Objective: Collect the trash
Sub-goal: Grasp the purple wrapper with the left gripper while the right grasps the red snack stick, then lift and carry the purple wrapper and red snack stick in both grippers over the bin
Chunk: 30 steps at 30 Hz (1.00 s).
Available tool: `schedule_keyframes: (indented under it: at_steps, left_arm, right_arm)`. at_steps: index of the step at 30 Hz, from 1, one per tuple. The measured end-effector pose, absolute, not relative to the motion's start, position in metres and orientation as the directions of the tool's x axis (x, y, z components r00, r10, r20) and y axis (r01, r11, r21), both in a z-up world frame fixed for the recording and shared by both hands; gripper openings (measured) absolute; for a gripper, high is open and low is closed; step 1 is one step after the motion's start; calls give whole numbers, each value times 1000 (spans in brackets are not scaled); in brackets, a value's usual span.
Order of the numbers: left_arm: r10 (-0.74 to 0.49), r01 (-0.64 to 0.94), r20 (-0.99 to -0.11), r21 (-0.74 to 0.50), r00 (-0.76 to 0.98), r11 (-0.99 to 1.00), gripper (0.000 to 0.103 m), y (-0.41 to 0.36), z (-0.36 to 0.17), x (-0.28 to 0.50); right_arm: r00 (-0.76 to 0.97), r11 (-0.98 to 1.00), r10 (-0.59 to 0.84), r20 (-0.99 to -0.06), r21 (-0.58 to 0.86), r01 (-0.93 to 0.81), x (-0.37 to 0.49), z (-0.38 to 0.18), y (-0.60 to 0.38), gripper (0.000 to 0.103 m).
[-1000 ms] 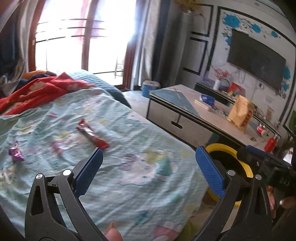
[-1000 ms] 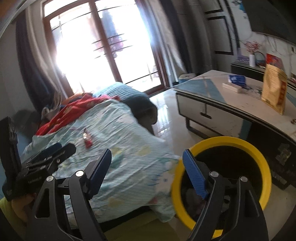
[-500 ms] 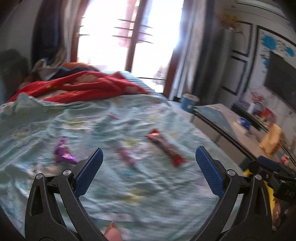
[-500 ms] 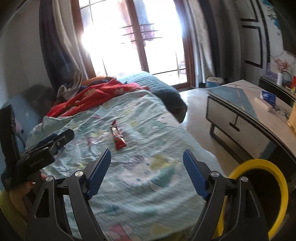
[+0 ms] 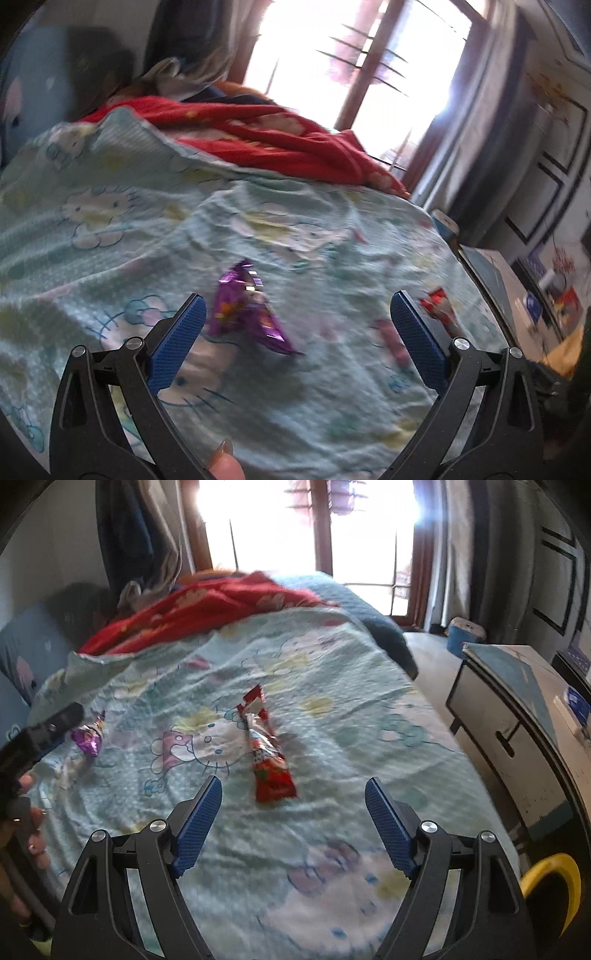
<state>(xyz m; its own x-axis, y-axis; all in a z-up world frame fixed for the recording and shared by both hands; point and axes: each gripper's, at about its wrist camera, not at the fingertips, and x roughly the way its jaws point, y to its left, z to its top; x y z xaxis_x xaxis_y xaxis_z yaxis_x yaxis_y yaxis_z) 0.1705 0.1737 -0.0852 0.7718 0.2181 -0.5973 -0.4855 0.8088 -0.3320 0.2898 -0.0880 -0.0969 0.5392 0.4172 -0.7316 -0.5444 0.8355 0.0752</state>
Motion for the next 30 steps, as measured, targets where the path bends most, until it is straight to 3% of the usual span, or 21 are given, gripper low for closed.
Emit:
schedule_keyframes:
  at_steps: [5, 7, 9, 11, 12, 16, 30]
  left_arm:
    - [182, -502, -621, -391, 763, 772, 77, 192, -99, 171]
    - [161, -504, -635, -407, 756, 762, 67, 196, -106, 174]
    - [143, -505, -643, -423, 753, 752, 59, 199, -111, 175]
    - [138, -514, -654, -428, 744, 743, 46, 200, -114, 177]
    - [136, -515, -655, -431, 743, 741, 33, 201, -115, 177]
    - [126, -500, -650, -431, 750, 751, 23, 198, -114, 176]
    - [-32, -227, -563, -384, 826, 895, 19, 103, -70, 179]
  right_arm:
    - [502, 832, 371, -781, 40, -553, 310, -121, -58, 60]
    - [497, 840, 351, -794, 32, -541, 315, -128, -54, 53]
    - [507, 837, 364, -781, 36, -545, 313, -128, -55, 27]
    - [505, 837, 368, -780, 42, -545, 311, -126, -58, 27]
    - [500, 836, 374, -781, 51, -547, 308, -125, -61, 26]
    - [503, 831, 382, -775, 49, -555, 295, -124, -73, 26]
    - [532, 859, 446, -719, 177, -481, 245, -102, -158, 26]
